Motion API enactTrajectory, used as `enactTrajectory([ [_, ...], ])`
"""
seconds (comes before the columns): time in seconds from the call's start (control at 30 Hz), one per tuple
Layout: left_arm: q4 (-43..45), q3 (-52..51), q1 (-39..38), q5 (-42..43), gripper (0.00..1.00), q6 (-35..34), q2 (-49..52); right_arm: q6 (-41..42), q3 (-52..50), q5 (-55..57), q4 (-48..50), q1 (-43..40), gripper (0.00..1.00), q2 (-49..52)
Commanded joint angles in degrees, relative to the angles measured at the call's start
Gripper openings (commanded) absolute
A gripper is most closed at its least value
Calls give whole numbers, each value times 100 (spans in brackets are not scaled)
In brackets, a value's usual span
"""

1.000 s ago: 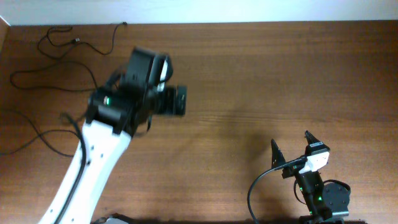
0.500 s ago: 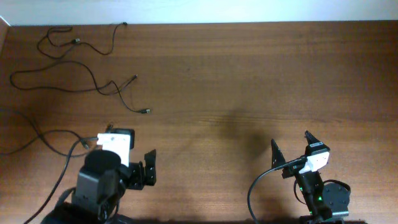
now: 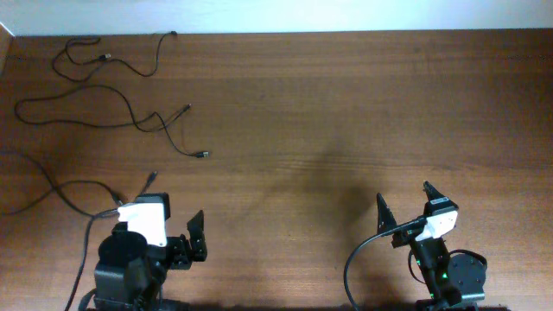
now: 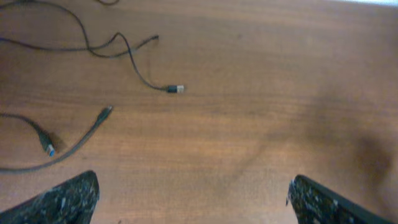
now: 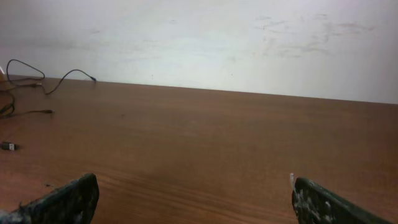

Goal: Untangle cables

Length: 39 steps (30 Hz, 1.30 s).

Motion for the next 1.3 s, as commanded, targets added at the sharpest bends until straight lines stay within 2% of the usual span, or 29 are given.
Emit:
enactTrajectory([
  [0.0, 616, -553, 162, 693, 99, 1051, -404, 48, -26, 35, -42, -33, 98, -52],
  [0.23, 2566, -2118, 520, 1432, 99, 1250, -1165, 48, -26, 35, -42, -33, 98, -52],
  [0.4, 3401, -2857, 584, 1502, 99, 1250, -1585, 48, -26, 35, -42, -33, 99, -52],
  [0.83, 5366, -4037, 584, 1499, 99, 1010, -2404, 48, -26, 35, -42, -33, 98, -52],
  [0.93, 5661, -4371, 584, 1484, 99, 723, -2406, 48, -26, 35, -42, -33, 98, -52],
  [1.07, 5237, -4424, 584, 1211, 99, 577, -2406, 48, -26, 35, -42, -33, 98, -52],
  [1.27, 5119, -4426, 584, 457, 99, 577, -2406, 48, -26, 35, -42, -33, 98, -52],
])
